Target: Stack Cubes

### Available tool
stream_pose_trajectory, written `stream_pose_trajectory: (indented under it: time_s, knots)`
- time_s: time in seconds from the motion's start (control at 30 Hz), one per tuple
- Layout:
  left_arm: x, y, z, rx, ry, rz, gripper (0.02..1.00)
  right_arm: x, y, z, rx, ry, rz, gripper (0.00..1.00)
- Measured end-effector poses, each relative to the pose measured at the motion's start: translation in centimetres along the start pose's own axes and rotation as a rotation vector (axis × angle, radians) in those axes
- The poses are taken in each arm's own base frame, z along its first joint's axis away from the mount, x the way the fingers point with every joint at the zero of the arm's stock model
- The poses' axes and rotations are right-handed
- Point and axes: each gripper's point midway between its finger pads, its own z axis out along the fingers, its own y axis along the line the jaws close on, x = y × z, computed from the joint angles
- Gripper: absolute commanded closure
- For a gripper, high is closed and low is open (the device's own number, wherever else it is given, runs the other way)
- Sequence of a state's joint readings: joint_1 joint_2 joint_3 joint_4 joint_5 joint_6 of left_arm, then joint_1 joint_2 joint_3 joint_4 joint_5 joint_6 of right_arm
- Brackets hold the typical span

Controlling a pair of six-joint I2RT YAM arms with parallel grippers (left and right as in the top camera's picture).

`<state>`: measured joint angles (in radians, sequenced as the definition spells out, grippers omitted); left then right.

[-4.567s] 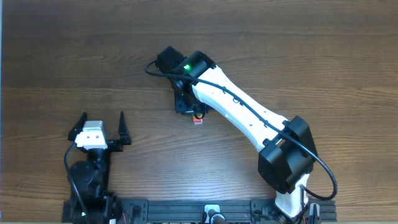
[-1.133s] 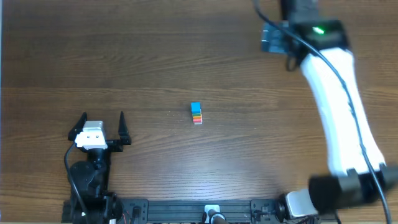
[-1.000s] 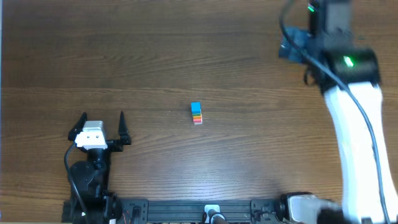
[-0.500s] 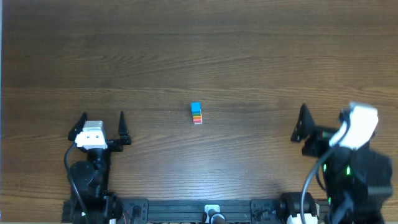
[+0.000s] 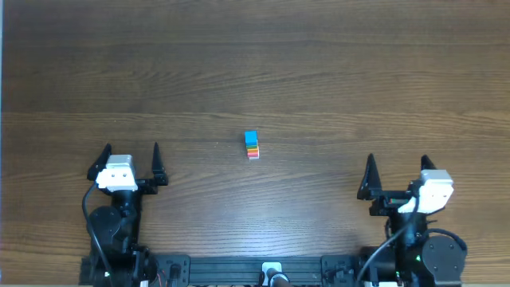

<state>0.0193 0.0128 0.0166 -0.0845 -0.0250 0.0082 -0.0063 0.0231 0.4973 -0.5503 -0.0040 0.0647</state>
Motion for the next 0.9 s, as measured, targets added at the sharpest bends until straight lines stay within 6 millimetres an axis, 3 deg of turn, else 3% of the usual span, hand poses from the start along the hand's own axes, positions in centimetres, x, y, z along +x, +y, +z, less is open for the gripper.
stream_pose_trajectory:
  time_s: [0.6, 0.9]
  knots:
    - [0.0, 0.0, 0.0, 0.0, 0.0, 0.0, 0.018, 0.9, 0.8, 2.9, -0.054, -0.124, -0.096, 0.007]
    - [0.0, 0.0, 0.0, 0.0, 0.0, 0.0, 0.018, 3.6, 0.7, 4.6, -0.059, -0.141, -0.118, 0.009]
